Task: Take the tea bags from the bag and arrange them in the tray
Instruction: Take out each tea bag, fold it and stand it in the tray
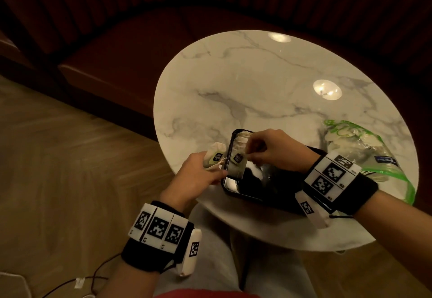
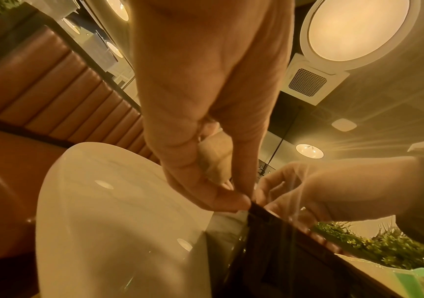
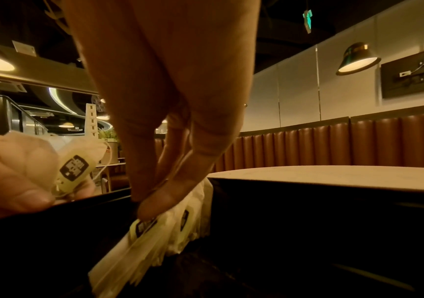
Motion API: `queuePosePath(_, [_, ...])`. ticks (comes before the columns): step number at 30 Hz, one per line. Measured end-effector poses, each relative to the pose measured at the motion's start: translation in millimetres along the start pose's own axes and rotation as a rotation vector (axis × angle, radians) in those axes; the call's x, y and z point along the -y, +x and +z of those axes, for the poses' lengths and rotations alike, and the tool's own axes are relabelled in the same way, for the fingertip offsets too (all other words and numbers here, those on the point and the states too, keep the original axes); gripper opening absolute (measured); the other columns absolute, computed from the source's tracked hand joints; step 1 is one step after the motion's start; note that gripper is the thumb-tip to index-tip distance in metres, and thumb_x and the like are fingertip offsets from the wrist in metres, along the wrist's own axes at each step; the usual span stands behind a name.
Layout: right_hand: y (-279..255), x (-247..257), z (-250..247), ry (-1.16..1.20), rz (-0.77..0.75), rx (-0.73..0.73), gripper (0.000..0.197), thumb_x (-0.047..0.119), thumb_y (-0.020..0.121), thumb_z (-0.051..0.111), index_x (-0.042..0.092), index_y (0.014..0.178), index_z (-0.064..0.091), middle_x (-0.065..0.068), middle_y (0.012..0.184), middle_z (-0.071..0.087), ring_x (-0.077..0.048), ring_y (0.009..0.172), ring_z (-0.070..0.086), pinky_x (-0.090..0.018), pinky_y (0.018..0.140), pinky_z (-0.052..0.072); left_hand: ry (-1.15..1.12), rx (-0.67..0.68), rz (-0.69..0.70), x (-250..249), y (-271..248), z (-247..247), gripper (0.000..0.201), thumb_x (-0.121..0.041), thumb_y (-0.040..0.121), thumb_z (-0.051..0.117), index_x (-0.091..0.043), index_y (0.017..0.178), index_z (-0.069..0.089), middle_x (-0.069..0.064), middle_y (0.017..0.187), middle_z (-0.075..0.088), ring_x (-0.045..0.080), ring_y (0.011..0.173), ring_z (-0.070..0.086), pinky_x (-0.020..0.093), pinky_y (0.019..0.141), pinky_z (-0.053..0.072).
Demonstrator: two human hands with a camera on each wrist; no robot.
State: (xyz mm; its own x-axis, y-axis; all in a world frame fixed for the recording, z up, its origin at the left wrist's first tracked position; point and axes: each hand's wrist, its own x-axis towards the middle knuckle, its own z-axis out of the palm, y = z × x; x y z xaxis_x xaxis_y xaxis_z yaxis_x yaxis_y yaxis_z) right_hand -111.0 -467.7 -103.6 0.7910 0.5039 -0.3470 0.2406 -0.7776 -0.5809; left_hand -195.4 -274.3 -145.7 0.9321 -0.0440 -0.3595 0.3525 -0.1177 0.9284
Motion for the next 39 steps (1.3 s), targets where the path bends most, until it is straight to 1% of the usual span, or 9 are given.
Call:
queuePosePath(4, [-5,1,5,-0.102,0.032,0.331,0.021,0.013,0.092,0.061,0.019,0.111,0.069,0.007,0.089,0.07,-0.011,0.07,0.07,-0.03,0.069,0.061,-0.007,0.0,0.013,-2,-1,0,0.021,0.005,0.083,0.07,-0.016,0.085,0.066,0.0,0.076,0.067,0.014,0.077,0.065,0.038,0.081,0.058])
queuePosePath(8, [-1,8,10,-0.2,0.05,0.494,0.038,0.012,0.095,0.054,0.025,0.13,0.061,0.019,0.091,0.062,-0.007,0.069,0.067,-0.023,0.065,0.059,-0.01,-0.001,0.007,-1,0,1,0.022,0.007,0.083,0.069,-0.015,0.085,0.066,0.002,0.077,0.067,0.017,0.079,0.066,0.037,0.081,0.058])
queuePosePath(14, [7,4,6,-0.241,0.043,0.454,0.04,0.014,0.095,0.054,0.028,0.132,0.059,0.008,0.111,0.069,-0.015,0.075,0.071,-0.027,0.068,0.06,0.008,-0.006,-0.012,3,2,0,0.022,0.005,0.081,0.072,-0.017,0.084,0.068,0.002,0.075,0.068,0.018,0.08,0.067,0.042,0.084,0.059])
queuePosePath(18, [7,2,9,-0.296,0.039,0.507,0.038,0.018,0.094,0.055,0.033,0.128,0.061,0.014,0.101,0.067,-0.015,0.077,0.072,-0.037,0.077,0.06,-0.005,-0.001,-0.012,1,2,0,0.023,0.006,0.082,0.071,-0.017,0.083,0.068,0.002,0.076,0.067,0.018,0.079,0.067,0.041,0.083,0.059])
queuePosePath(21, [7,0,14,-0.365,0.06,0.516,0.033,0.023,0.093,0.055,0.033,0.123,0.064,0.007,0.102,0.071,-0.01,0.076,0.07,-0.034,0.083,0.059,-0.025,-0.004,-0.002,0,1,1,0.024,0.007,0.082,0.07,-0.017,0.084,0.067,0.003,0.076,0.067,0.018,0.08,0.066,0.039,0.083,0.059])
queuePosePath(25, [8,-2,16,-0.365,0.115,0.46,0.026,0.025,0.094,0.058,0.016,0.117,0.066,-0.002,0.098,0.072,-0.006,0.061,0.063,-0.031,0.083,0.057,-0.029,0.003,0.012,1,0,1,0.025,0.008,0.082,0.07,-0.017,0.081,0.067,-0.005,0.066,0.067,0.012,0.072,0.065,0.03,0.075,0.059])
queuePosePath(29, [7,-3,15,-0.334,0.113,0.443,0.022,0.027,0.093,0.059,0.019,0.112,0.067,0.002,0.087,0.071,-0.01,0.066,0.068,-0.029,0.08,0.057,-0.054,0.017,0.011,-1,-1,1,0.025,0.009,0.082,0.069,-0.016,0.081,0.067,-0.003,0.069,0.065,0.009,0.07,0.064,0.024,0.07,0.059])
queuePosePath(34, [8,-3,16,-0.333,0.086,0.454,0.022,0.03,0.093,0.06,0.022,0.112,0.067,-0.003,0.094,0.073,-0.011,0.07,0.069,-0.039,0.084,0.058,-0.059,0.021,0.017,-2,-1,1,0.025,0.008,0.082,0.069,-0.017,0.081,0.067,-0.005,0.067,0.066,0.007,0.069,0.064,0.021,0.067,0.058])
queuePosePath(39, [3,3,11,-0.305,0.022,0.502,0.03,0.03,0.093,0.059,0.026,0.123,0.065,0.007,0.097,0.071,0.004,0.061,0.061,-0.02,0.074,0.053,-0.013,-0.003,0.016,-2,-2,-1,0.024,-0.002,0.081,0.075,-0.024,0.084,0.065,-0.002,0.085,0.07,0.015,0.083,0.067,0.029,0.073,0.059])
